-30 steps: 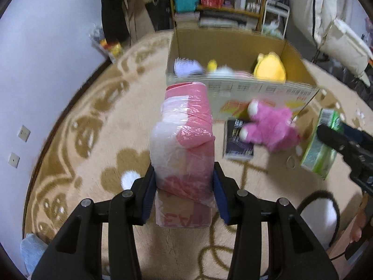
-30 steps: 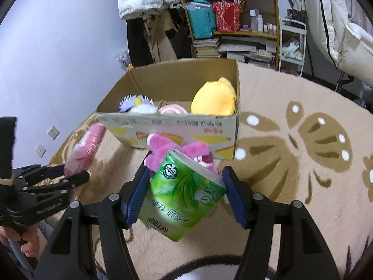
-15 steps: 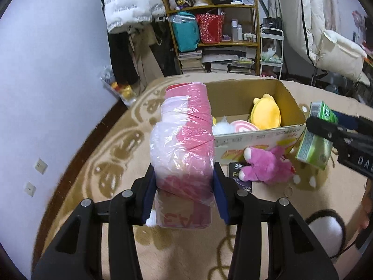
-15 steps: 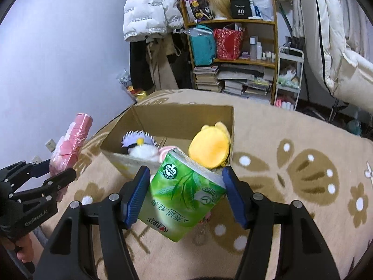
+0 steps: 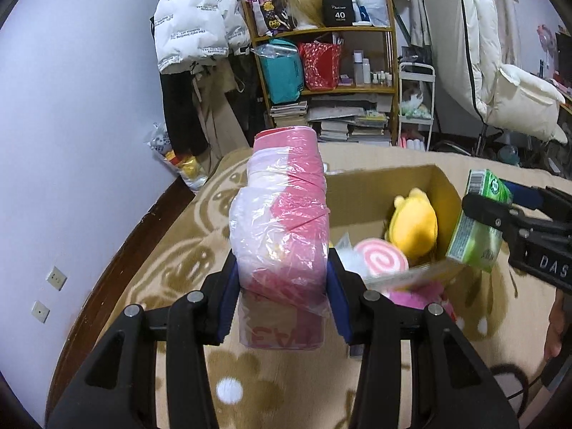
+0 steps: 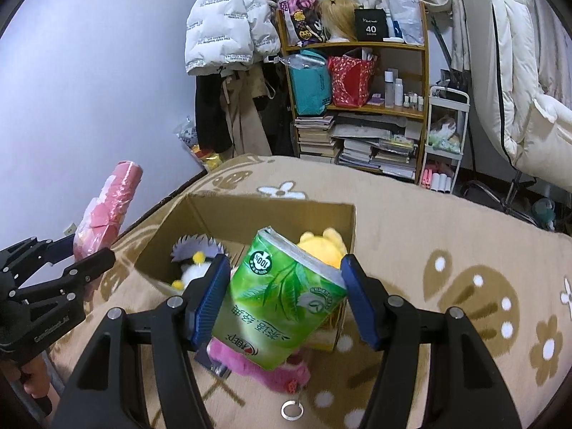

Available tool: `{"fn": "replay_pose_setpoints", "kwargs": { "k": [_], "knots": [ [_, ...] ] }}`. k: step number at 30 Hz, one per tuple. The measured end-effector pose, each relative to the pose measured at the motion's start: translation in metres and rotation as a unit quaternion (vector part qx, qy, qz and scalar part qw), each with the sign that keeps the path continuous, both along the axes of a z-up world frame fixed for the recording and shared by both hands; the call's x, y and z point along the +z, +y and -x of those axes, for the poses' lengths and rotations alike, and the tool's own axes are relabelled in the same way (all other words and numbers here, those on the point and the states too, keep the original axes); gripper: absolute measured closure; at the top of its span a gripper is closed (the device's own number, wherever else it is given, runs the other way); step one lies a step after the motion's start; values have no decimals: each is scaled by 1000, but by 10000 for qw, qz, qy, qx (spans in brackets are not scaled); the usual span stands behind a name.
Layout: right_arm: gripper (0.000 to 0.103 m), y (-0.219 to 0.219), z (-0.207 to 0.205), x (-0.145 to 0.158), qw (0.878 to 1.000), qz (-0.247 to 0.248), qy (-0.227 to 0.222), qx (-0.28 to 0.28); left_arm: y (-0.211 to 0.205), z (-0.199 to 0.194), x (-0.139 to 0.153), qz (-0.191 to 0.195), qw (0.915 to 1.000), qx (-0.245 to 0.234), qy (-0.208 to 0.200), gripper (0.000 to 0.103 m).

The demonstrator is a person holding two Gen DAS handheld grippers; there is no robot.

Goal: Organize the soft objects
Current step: 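Carry the green pack with the right gripper while the left carries the pink roll into the box, then release both items into the box and withdraw both grippers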

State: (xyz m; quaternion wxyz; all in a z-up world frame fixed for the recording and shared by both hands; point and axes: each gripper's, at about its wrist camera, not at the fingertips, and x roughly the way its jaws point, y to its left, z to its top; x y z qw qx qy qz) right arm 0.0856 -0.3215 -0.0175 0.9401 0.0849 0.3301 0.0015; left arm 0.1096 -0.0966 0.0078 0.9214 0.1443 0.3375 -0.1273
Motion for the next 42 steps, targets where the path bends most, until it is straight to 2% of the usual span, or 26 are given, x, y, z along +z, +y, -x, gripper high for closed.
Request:
{"fn": "replay_pose_setpoints", "kwargs": {
  "k": [7, 9, 12, 19, 22, 24, 26, 28, 33, 42],
  "knots": [
    [36, -1, -26, -5, 9999, 79, 75, 97, -12, -27, -6, 95, 9999, -15, 86, 59],
    [36, -1, -32, -11, 9997, 127, 150, 115, -11, -33, -11, 103, 9998, 117, 159, 59],
    [36, -2, -37, -17, 9995, 218, 199, 146, -4, -41, -17, 312, 9987, 278, 279, 59],
    [35, -10, -47, -26, 9991, 92, 373, 160, -7, -52, -32, 286, 9984, 133, 469, 58],
    [35, -12, -50, -26, 9991, 58, 396, 152, -11, -55, -38, 155, 9983, 139, 552, 57],
    [35, -13, -51, -26, 9990, 35, 405, 159, -11, -55, -39, 58, 9986, 196, 489, 45],
    [33, -14, -52, -26, 9990, 11, 423, 154, -10, -53, -37, 64, 9989, 219, 403, 39],
    [20, -15, -50, -25, 9992, -46, 392, 118, -8, -53, -35, 90, 9987, 214, 452, 32],
    [1, -18, -40, -20, 9995, -191, 267, 47, -4, -52, -31, 13, 9982, 274, 531, 18],
    [0, -19, -20, -16, 9991, -246, 345, -21, -4, -26, -22, -163, 9988, 195, 408, 5]
  ]
}}
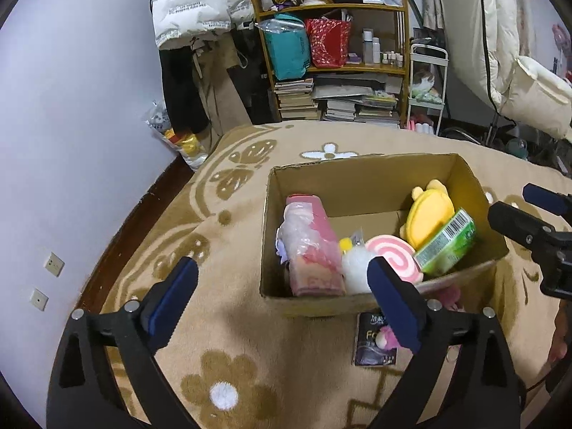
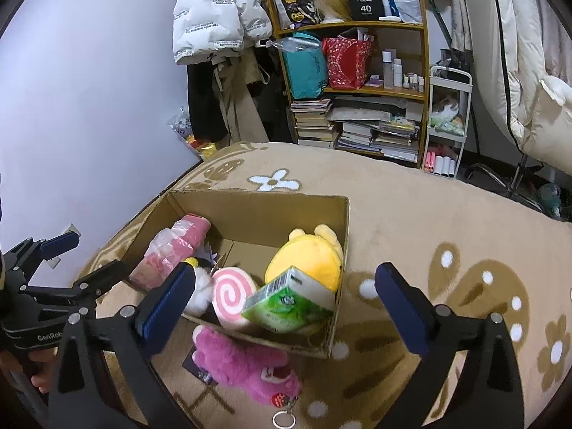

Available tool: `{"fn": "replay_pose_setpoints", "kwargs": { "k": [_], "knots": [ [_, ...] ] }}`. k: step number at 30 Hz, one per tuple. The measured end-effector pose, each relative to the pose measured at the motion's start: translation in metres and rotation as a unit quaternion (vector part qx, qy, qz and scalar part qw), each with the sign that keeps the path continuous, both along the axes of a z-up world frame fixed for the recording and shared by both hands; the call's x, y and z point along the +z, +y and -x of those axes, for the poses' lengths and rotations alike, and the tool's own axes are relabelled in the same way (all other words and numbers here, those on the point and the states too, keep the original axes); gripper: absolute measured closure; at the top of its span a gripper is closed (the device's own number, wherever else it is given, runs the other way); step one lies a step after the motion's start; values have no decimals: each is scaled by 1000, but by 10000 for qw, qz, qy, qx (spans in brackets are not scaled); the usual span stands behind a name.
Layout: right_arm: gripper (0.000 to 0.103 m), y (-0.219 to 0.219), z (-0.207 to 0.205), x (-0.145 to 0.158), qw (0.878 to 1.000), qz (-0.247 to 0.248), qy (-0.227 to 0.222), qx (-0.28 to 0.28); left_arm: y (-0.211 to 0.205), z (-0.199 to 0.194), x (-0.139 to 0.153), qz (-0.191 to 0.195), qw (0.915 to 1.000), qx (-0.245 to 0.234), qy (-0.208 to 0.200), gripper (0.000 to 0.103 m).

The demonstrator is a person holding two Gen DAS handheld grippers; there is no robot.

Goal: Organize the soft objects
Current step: 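Release both items into the box and withdraw both grippers, then grasp the pink bear plush with the right gripper while the left grasps the black Face tissue pack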

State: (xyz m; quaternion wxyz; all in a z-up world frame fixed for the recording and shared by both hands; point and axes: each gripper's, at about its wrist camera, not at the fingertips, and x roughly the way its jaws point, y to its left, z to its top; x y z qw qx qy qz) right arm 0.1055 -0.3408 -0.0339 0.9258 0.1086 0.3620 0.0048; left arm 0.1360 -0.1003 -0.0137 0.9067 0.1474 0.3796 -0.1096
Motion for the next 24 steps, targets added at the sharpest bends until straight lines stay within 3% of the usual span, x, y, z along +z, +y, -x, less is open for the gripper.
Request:
{"fn": "replay_pose_setpoints", "kwargs": {
  "k": [9, 19, 24],
  "knots": [
    [0, -5, 22, -9, 9992, -354, 56, -148, 11, 20, -3, 10, 9998, -32, 188, 4],
    [0, 0, 32, -38, 9979, -558, 314, -22, 20, 28, -24, 89, 9989, -36, 462, 4],
    [0, 1, 32, -53, 9970, -625, 465, 32, 12, 27, -43, -51, 9976, -142, 678, 4]
  ]
}}
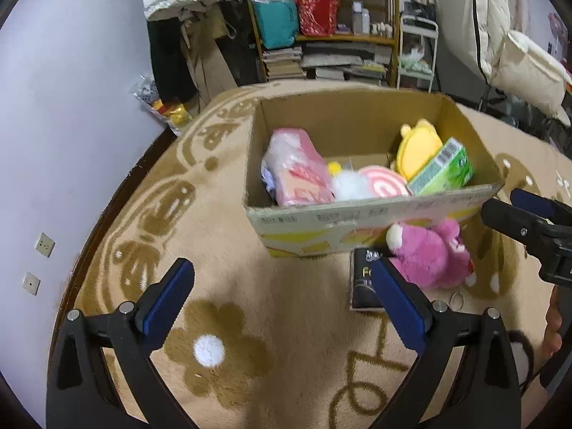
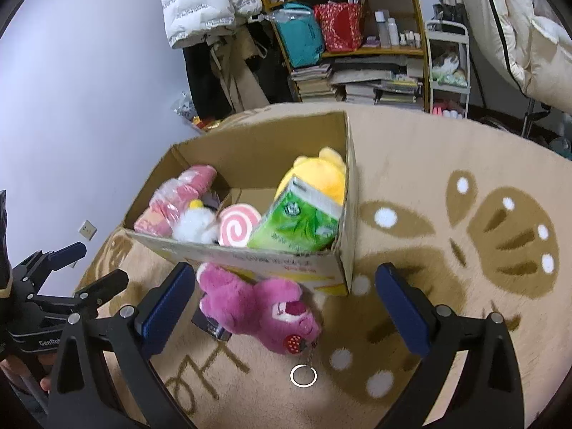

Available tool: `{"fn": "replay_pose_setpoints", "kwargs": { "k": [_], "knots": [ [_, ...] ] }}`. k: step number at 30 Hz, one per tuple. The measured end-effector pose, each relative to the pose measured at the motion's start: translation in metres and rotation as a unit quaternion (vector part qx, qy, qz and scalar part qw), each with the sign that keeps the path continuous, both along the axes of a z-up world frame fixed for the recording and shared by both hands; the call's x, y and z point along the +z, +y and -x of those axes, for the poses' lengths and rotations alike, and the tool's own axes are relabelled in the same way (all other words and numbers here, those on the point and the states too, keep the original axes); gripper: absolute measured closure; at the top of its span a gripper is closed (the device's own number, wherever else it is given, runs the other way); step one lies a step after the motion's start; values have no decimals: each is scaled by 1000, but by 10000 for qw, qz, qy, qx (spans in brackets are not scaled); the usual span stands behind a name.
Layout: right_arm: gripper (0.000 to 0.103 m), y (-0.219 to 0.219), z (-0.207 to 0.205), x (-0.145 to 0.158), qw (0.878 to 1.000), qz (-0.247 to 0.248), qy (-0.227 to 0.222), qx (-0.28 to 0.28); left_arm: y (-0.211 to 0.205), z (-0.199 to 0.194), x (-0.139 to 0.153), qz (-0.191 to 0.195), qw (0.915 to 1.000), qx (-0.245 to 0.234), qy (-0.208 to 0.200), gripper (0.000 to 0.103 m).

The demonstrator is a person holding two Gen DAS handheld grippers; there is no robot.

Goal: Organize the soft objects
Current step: 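Grasp the pink bear plush with the right gripper while the left grasps the black Face tissue pack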

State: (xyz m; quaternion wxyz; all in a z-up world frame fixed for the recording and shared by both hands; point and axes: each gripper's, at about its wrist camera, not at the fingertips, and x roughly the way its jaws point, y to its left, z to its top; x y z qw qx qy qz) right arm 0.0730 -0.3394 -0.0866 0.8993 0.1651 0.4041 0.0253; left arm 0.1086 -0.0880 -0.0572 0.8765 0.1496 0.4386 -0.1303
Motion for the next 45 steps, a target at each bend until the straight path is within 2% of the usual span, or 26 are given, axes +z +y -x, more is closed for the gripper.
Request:
{"fn": "replay_pose_setpoints", "kwargs": {
  "k": [15, 19, 30, 40, 45],
  "knots": [
    [0, 14, -9, -40, 9977, 3, 628, 271, -17, -6, -47, -70, 9977, -195, 643, 4],
    [0, 15, -14, -51, 9963, -37, 796, 328, -23, -7, -55, -123, 9965, -405, 726, 4],
    [0, 3, -18, -64, 9934, -667, 880, 302, -36, -13, -74, 21, 9933, -570, 1009, 4],
    [0, 2, -19, -65, 9928, -745, 865, 353, -42, -26, -92, 114, 9895, -607, 1309, 4],
    [0, 1, -19, -65, 9928, -753, 850, 385, -47, -33, -101, 34, 9883, -628, 1392, 4]
  ]
}}
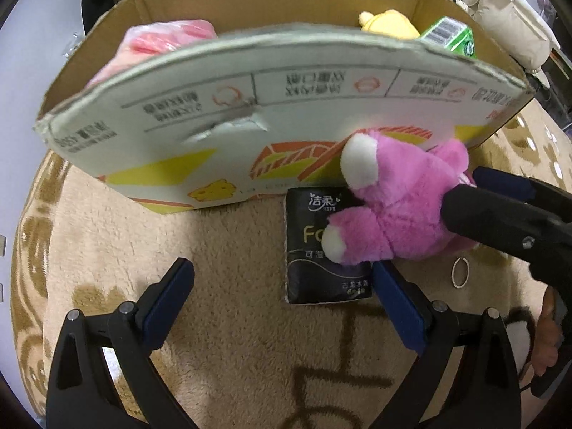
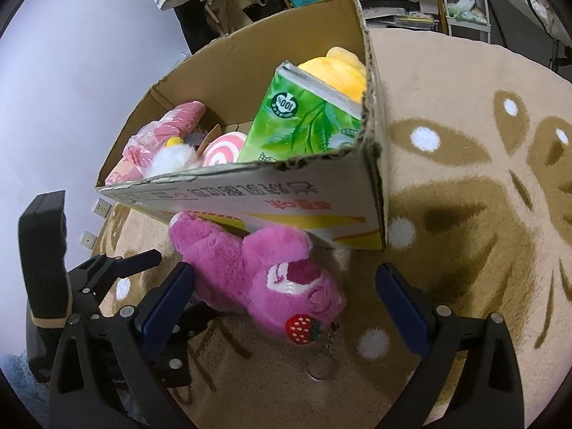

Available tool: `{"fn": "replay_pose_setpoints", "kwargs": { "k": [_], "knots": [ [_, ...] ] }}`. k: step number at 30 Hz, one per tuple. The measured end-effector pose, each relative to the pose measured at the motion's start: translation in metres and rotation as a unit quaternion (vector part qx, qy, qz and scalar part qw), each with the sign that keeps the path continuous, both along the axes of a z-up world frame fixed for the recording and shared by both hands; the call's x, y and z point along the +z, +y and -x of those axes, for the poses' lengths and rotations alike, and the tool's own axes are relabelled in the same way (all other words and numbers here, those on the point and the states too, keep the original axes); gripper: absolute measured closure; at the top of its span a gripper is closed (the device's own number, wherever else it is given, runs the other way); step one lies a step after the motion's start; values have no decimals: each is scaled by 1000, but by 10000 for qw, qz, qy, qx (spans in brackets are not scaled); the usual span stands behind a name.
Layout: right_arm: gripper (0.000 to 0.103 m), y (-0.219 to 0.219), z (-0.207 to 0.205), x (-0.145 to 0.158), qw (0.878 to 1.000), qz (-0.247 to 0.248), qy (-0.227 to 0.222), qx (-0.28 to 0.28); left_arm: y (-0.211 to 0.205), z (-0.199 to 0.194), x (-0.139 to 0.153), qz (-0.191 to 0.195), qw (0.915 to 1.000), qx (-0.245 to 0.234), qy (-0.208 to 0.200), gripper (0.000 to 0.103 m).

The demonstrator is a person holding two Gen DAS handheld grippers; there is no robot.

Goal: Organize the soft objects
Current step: 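Grasp the pink bear plush with the right gripper while the left grasps the black Face tissue pack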

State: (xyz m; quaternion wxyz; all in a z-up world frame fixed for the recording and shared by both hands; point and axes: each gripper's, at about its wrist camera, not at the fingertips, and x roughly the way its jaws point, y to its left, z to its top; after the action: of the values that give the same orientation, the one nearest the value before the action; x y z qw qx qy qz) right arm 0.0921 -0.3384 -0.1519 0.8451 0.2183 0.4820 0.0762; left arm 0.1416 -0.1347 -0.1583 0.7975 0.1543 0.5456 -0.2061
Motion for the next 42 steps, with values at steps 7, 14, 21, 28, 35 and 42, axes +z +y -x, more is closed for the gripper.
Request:
{"fn": "replay_pose_setpoints", "kwargs": {
  "k": [7, 14, 21, 28, 35, 42],
  "knots": [
    [0, 4, -6, -5, 9999, -111, -15, 87, -1, -9, -13, 8, 9997, 148, 167, 4],
    [0, 6, -15, -15, 9990, -432, 60, 82, 0, -8, -19, 61, 9999, 95, 111, 15],
    [0, 3, -18, -27, 9971, -755, 113, 18, -6, 5, -23, 127, 9999, 45, -77, 29],
    [7, 7, -14, -33, 9961, -872, 67, -68, -8, 22, -17, 56, 9998, 76, -173, 55],
    [17, 24, -2, -23, 9990, -362, -206, -159, 4, 31, -12, 2, 9994, 308, -181, 58],
    [19, 31, 4, -18, 9991, -281, -210, -228, 28, 33, 5, 42, 9976, 574, -384, 58]
  ]
}}
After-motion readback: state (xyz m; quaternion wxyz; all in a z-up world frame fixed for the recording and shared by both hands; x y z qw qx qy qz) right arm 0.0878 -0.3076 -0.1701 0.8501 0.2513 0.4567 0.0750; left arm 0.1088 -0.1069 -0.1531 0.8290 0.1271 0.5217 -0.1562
